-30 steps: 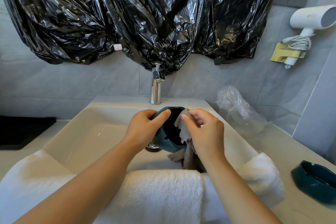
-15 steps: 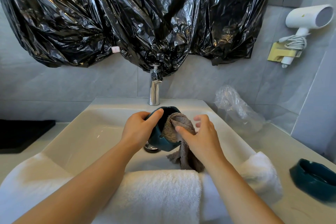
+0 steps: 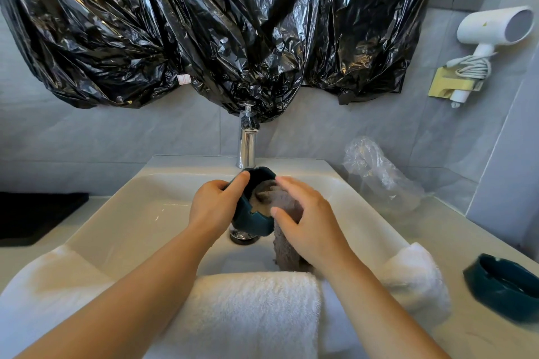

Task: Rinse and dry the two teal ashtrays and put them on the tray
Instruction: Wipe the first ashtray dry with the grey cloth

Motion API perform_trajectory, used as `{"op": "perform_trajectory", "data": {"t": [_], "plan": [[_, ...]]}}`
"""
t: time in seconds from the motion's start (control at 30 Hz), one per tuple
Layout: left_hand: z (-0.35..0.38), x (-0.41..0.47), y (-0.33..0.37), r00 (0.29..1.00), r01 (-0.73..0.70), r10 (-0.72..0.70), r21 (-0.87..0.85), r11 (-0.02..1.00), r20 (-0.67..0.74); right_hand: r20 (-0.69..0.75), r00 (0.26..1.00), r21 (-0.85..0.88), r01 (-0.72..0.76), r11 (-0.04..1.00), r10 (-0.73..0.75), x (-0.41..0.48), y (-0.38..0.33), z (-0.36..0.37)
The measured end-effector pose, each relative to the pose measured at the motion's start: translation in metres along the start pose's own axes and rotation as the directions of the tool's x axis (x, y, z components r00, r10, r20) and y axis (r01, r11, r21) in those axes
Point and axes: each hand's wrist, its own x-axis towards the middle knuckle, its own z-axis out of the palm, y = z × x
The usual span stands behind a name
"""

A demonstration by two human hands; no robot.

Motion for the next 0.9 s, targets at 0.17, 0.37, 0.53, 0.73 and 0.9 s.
{"op": "perform_trajectory", "data": {"t": [0.17, 0.37, 0.53, 0.73, 0.9], "plan": [[-0.004, 0.002, 0.000, 0.997, 0.054, -0.056, -0.040, 0.998, -0.051, -0.097, 0.969, 0.089, -0.218, 0.972, 0.227, 0.001, 0.006, -0.004], [0.002, -0.006, 0.004, 0.996, -0.049, 0.045, 0.040, 0.998, 0.079, -0.188, 0.962, 0.209, -0.158, 0.965, 0.199, 0.004, 0.004, -0.006], [0.005, -0.012, 0.006, 0.988, -0.084, 0.075, 0.059, 0.995, 0.138, -0.018, 0.998, -0.135, -0.054, 0.989, 0.052, -0.001, 0.002, 0.002], [0.000, -0.008, 0.005, 0.999, -0.021, 0.018, 0.062, 0.998, 0.052, 0.137, 0.989, -0.270, 0.084, 0.959, -0.048, -0.001, -0.005, 0.006], [-0.004, -0.007, 0.007, 1.000, 0.024, -0.025, 0.048, 0.999, 0.016, 0.080, 0.990, -0.298, 0.134, 0.945, -0.115, -0.004, -0.008, 0.002]]}}
